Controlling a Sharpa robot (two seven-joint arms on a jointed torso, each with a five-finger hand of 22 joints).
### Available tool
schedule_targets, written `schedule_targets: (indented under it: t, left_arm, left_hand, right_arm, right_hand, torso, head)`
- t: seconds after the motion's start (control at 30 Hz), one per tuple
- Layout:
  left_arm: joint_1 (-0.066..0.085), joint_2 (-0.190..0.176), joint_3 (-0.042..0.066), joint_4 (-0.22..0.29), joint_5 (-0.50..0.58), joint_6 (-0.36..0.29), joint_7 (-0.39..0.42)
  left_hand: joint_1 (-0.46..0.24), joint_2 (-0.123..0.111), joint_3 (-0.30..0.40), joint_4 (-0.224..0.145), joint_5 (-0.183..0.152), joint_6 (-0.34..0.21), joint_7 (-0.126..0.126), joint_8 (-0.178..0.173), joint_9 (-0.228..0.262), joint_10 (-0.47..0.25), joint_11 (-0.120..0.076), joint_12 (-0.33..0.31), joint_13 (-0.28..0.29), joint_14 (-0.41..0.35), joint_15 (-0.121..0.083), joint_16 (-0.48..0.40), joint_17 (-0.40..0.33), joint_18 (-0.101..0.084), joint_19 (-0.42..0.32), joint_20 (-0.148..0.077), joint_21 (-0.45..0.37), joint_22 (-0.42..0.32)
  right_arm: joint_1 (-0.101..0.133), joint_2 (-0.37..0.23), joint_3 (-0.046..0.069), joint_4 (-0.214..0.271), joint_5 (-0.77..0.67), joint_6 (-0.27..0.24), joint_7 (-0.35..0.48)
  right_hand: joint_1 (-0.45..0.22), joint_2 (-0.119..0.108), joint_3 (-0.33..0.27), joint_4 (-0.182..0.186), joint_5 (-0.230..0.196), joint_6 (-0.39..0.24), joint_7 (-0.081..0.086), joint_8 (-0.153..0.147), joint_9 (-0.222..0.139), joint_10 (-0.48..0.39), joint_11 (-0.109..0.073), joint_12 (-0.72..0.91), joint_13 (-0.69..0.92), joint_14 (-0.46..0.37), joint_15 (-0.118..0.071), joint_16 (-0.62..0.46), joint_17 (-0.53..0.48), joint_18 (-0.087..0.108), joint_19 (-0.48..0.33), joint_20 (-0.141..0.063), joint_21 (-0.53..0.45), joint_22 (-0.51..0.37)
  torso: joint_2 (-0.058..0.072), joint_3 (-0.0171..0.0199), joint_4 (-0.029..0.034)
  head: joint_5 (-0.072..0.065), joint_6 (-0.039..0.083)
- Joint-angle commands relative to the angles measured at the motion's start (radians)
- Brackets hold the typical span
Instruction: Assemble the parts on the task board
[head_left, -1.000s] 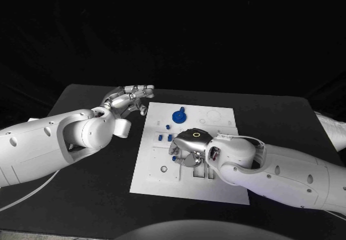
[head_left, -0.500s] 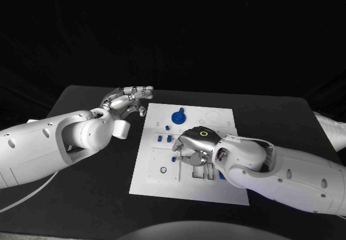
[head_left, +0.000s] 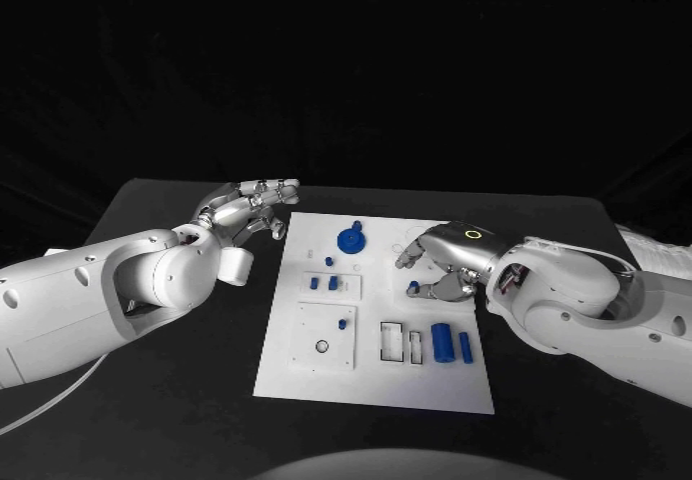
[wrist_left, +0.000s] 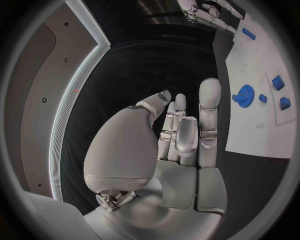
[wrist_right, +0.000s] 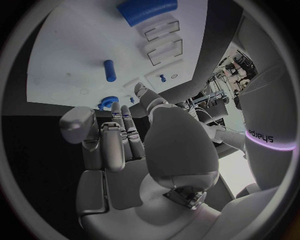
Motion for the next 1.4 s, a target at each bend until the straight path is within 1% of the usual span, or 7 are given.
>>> schedule_targets:
  t: [0.03, 0.23, 0.43, 0.67, 0.83, 1.07, 1.4]
  left_arm:
    - [0.000, 0.004, 0.000, 0.001, -0.004, 0.020, 0.005]
    - [0.000, 0.007, 0.000, -0.001, -0.004, 0.022, 0.005]
    - [0.000, 0.008, 0.000, -0.002, -0.004, 0.023, 0.004]
    - [0.000, 0.009, 0.000, -0.002, -0.004, 0.023, 0.003]
    - [0.000, 0.009, 0.000, -0.003, -0.004, 0.024, 0.002]
    - [0.000, 0.008, 0.000, -0.002, -0.004, 0.024, 0.002]
    - [0.000, 0.008, 0.000, -0.003, -0.004, 0.024, 0.000]
  left_hand:
    - [0.002, 0.010, -0.004, -0.003, 0.003, -0.005, 0.001, 0.002, -0.001, -0.004, 0.000, 0.005, 0.002, 0.001, 0.004, 0.003, -0.001, 0.011, 0.005, 0.002, -0.004, -0.001]
    - [0.002, 0.010, -0.004, -0.003, 0.003, -0.005, 0.001, 0.002, -0.001, -0.004, 0.000, 0.005, 0.002, 0.001, 0.004, 0.003, -0.001, 0.011, 0.005, 0.002, -0.004, -0.001]
    - [0.002, 0.010, -0.004, -0.003, 0.003, -0.005, 0.001, 0.002, -0.001, -0.004, 0.000, 0.005, 0.002, 0.001, 0.004, 0.003, -0.001, 0.011, 0.005, 0.002, -0.004, -0.001]
    - [0.002, 0.010, -0.004, -0.003, 0.003, -0.005, 0.001, 0.002, -0.001, -0.004, 0.000, 0.005, 0.002, 0.001, 0.004, 0.003, -0.001, 0.011, 0.005, 0.002, -0.004, -0.001]
    - [0.002, 0.010, -0.004, -0.003, 0.003, -0.005, 0.001, 0.002, -0.001, -0.004, 0.000, 0.005, 0.002, 0.001, 0.004, 0.003, -0.001, 0.011, 0.005, 0.002, -0.004, -0.001]
    - [0.002, 0.010, -0.004, -0.003, 0.003, -0.005, 0.001, 0.002, -0.001, -0.004, 0.000, 0.005, 0.002, 0.001, 0.004, 0.003, -0.001, 0.011, 0.005, 0.002, -0.004, -0.001]
    - [0.003, 0.012, -0.003, -0.003, 0.003, -0.004, 0.001, 0.003, 0.000, -0.007, 0.000, 0.009, 0.003, 0.001, 0.004, 0.004, -0.001, 0.011, 0.005, 0.002, -0.003, 0.000]
  right_arm:
    - [0.004, -0.010, 0.000, -0.003, -0.004, 0.049, -0.023]
    - [0.003, -0.016, -0.001, -0.014, -0.032, 0.079, -0.027]
    - [-0.003, -0.004, -0.002, -0.031, -0.052, 0.094, -0.033]
    - [-0.013, 0.028, -0.004, -0.059, -0.066, 0.100, -0.034]
    - [-0.019, 0.044, -0.005, -0.072, -0.068, 0.113, -0.031]
    - [-0.026, 0.057, -0.006, -0.081, -0.068, 0.127, -0.026]
    - [-0.029, 0.065, -0.006, -0.093, -0.077, 0.135, -0.031]
  right_hand:
    - [0.027, 0.009, -0.046, 0.016, 0.002, -0.007, -0.003, -0.002, -0.005, -0.008, 0.001, 0.004, 0.001, 0.055, 0.005, -0.007, 0.003, 0.012, 0.000, 0.010, -0.005, -0.003]
    - [0.054, 0.017, -0.078, 0.031, -0.003, -0.008, -0.008, -0.002, -0.006, -0.008, 0.000, 0.013, 0.001, 0.054, 0.005, -0.007, 0.001, 0.013, 0.001, 0.010, -0.006, -0.006]
    - [0.077, 0.037, -0.083, 0.038, -0.007, -0.001, -0.009, -0.001, -0.006, 0.015, -0.005, 0.031, 0.003, 0.054, 0.002, -0.008, -0.001, 0.013, 0.002, 0.008, -0.006, -0.008]
    - [0.098, 0.071, -0.054, 0.046, -0.027, 0.016, -0.002, 0.001, -0.006, 0.059, -0.016, 0.054, 0.001, 0.055, -0.006, -0.006, 0.000, 0.012, 0.005, 0.002, -0.003, -0.007]
    - [0.104, 0.085, -0.020, 0.054, -0.037, 0.034, 0.004, 0.003, -0.005, 0.099, -0.026, 0.059, 0.000, 0.056, -0.014, -0.005, 0.001, 0.012, 0.008, -0.005, -0.001, -0.005]
    - [0.107, 0.086, 0.021, 0.062, -0.045, 0.061, 0.008, 0.006, -0.003, 0.139, -0.034, 0.052, 0.000, 0.057, -0.022, -0.003, 0.002, 0.011, 0.011, -0.012, 0.003, -0.002]
    - [0.106, 0.076, 0.057, 0.067, -0.048, 0.080, 0.008, 0.005, -0.002, 0.159, -0.035, 0.036, 0.000, 0.058, -0.023, -0.001, 0.004, 0.010, 0.013, -0.015, 0.004, -0.002]
  torso:
    - [0.001, 0.0022, 0.0007]
    - [0.001, 0.0014, 0.0015]
    - [0.001, 0.0008, 0.0015]
    - [0.001, 0.0007, 0.0033]
    - [0.001, 0.0003, 0.0023]
    - [0.001, 0.0008, 0.0011]
    - [0.000, 0.0010, 0.0019]
  head:
    - [-0.004, 0.002]
    - [-0.005, 0.004]
    - [-0.006, 0.005]
    - [-0.005, 0.003]
    - [-0.005, 0.000]
    - [-0.003, -0.002]
    - [-0.006, -0.004]
